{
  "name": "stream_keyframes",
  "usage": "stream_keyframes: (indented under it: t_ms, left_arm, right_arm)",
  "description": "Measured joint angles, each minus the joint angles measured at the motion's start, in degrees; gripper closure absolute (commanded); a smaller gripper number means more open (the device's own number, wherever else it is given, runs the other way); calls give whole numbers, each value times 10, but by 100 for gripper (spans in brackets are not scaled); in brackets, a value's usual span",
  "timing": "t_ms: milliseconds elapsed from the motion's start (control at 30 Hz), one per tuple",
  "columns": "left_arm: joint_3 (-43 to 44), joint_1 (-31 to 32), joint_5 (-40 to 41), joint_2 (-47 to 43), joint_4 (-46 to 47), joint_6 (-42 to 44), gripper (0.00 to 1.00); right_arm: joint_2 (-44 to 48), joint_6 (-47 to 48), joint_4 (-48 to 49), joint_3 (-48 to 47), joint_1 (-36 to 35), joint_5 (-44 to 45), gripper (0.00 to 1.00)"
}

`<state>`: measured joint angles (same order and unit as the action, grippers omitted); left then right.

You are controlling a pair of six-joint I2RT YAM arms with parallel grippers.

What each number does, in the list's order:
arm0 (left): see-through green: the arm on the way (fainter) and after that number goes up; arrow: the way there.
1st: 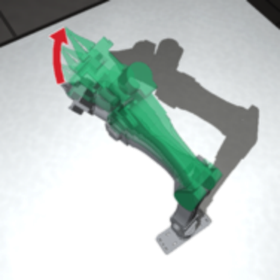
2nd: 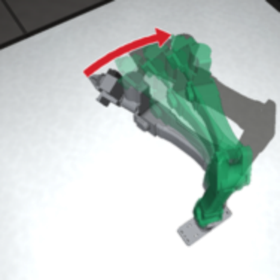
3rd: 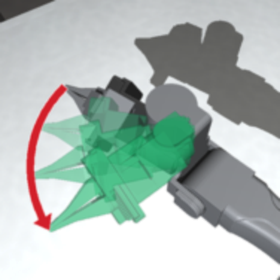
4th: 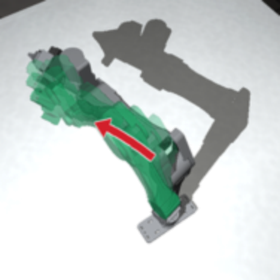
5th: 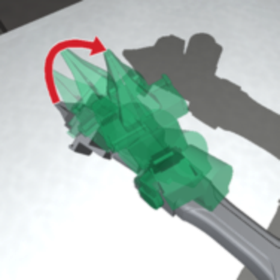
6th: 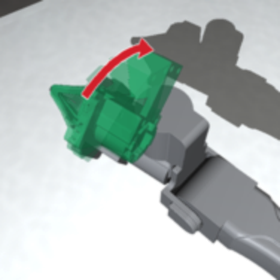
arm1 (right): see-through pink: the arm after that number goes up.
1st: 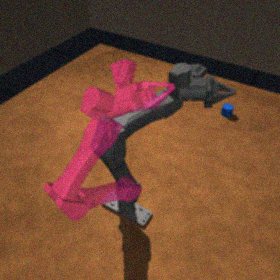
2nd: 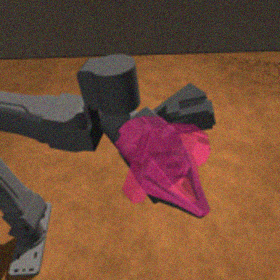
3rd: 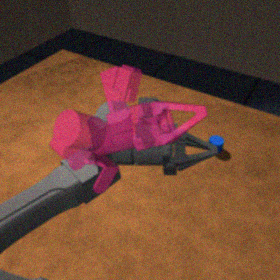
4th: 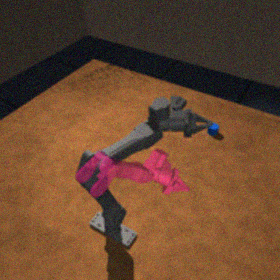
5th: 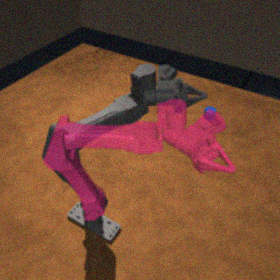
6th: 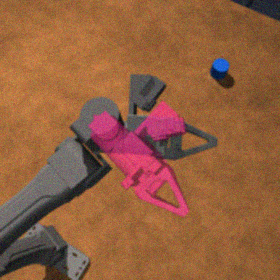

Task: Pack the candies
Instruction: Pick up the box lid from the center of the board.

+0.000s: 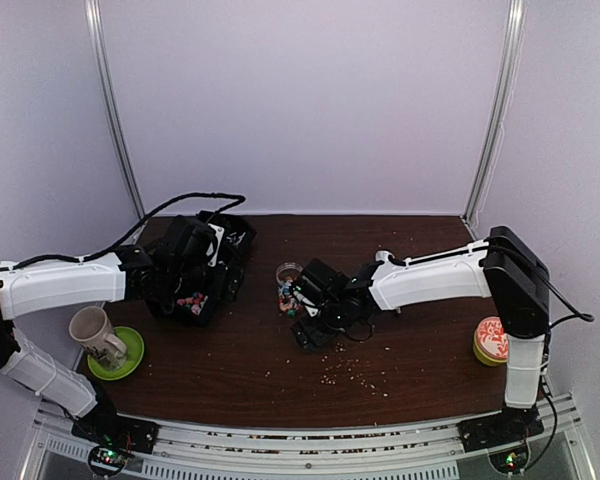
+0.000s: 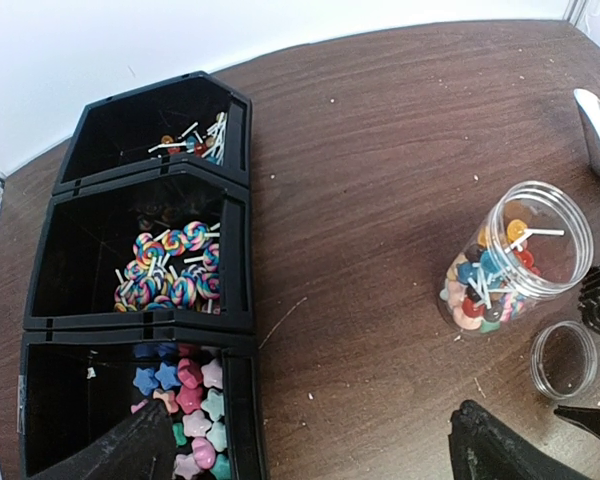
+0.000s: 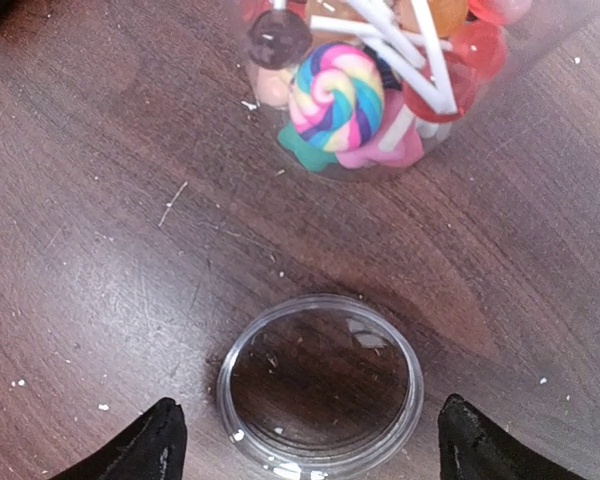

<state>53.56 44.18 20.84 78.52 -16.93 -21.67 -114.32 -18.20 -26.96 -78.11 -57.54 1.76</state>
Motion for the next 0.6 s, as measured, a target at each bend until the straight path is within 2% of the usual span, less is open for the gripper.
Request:
stream_keyframes:
  t_ms: [600]
  left_arm:
    - [-7, 0, 2, -2, 4, -4, 2]
  right_arm:
    - [-24, 0, -3, -15, -3, -1, 28]
